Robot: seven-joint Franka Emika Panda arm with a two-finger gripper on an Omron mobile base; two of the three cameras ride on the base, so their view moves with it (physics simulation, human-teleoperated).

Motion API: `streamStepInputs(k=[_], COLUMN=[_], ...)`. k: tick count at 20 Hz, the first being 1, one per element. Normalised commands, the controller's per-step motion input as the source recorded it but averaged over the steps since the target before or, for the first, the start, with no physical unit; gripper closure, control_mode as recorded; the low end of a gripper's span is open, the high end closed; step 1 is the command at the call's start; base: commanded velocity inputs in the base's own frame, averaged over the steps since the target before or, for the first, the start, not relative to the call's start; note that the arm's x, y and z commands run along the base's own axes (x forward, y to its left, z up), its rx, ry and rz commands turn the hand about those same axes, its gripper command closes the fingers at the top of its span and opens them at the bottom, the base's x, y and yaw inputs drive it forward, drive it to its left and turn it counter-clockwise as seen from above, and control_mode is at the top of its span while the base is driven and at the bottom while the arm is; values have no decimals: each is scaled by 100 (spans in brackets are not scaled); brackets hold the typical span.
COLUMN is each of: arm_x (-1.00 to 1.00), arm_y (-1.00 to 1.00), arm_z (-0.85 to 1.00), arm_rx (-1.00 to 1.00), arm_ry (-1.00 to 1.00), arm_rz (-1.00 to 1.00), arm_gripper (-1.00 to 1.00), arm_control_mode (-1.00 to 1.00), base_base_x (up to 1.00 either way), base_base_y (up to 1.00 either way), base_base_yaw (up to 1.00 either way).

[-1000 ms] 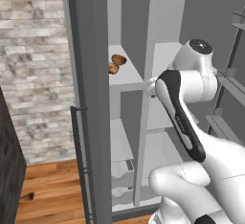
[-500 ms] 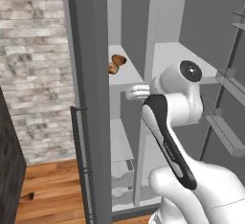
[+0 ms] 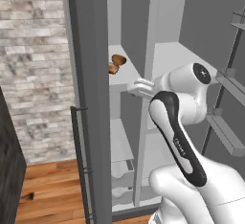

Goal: Pick up the frozen chicken drumstick from the freezer, place it on any shelf in the fridge, and close the fridge and freezer doors when done.

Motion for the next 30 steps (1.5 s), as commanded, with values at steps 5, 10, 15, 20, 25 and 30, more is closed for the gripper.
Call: streamStepInputs(k=[5,10,15,20,25,30], arm_x=[27,40,6,34,57,65], arm_y=[25,15,1,0,0,1], arm_z=[33,40,4,0,0,-6], arm_rx=[-5,-1,-4,-1,0,0], arm_ry=[10,18,2,0,2,2], arm_rz=[-11,-14,-2,0,0,0], arm_gripper=[-100,-100,-100,-100,-100,-100], arm_control_mode=[-100,-100,-100,-100,-100,-100], base_base_x=[0,0,0,0,0,0], base_base_y=[0,0,0,0,0,0], base_base_yaw=[0,0,0,0,0,0])
